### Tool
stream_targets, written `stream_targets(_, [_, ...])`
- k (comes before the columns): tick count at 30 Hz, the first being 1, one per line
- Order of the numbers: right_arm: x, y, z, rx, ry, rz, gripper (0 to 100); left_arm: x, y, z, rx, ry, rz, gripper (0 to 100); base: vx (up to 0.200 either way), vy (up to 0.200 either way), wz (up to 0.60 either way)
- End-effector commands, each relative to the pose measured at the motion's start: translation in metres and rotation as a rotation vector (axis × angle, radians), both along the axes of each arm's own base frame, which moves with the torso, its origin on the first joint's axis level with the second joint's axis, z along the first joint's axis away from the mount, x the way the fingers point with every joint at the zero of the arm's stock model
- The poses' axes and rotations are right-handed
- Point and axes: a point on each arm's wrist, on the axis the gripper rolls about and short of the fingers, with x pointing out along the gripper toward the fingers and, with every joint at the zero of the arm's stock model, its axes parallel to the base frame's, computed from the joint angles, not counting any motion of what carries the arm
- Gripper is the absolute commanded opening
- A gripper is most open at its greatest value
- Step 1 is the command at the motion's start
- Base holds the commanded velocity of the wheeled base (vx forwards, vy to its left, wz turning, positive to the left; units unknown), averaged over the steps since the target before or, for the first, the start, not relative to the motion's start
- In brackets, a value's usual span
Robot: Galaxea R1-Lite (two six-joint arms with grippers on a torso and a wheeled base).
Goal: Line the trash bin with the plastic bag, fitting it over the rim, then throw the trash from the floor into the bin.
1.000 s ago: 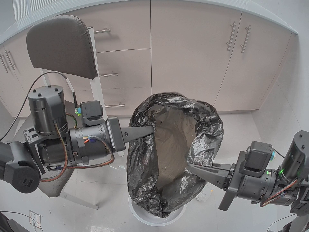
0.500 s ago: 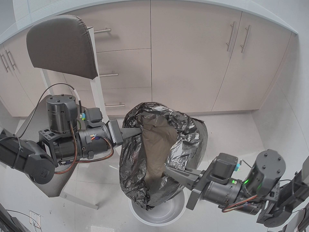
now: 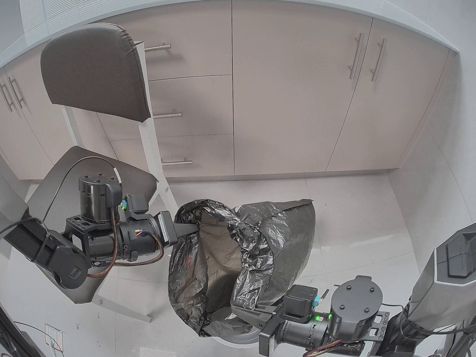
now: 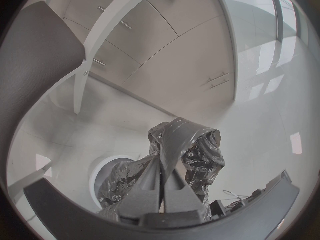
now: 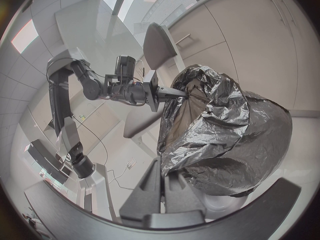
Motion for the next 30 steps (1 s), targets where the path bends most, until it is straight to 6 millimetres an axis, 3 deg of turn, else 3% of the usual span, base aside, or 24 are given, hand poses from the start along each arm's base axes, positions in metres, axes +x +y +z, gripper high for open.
stream_targets(1, [0.000, 0.006, -0.028, -0.067, 0.051, 0.010, 0, -0.006, 0.009, -0.027, 0.097, 0.031, -0.017, 0, 0.000, 0.000, 0.00])
stream_targets(10, [0.003, 0.011, -0.059, -0.117, 0.113, -0.004, 0, -0.001, 0.031, -0.058, 0.149, -0.008, 0.016, 0, 0.000, 0.000, 0.00])
stream_targets(19, [0.000, 0.020, -0.064, -0.088, 0.145, -0.070, 0, 0.010, 0.033, -0.096, 0.167, 0.042, 0.030, 0, 0.000, 0.000, 0.00])
stream_targets(30, [-0.002, 0.021, -0.083, -0.147, 0.159, -0.068, 0, 0.009, 0.040, -0.117, 0.227, 0.044, 0.010, 0, 0.000, 0.000, 0.00])
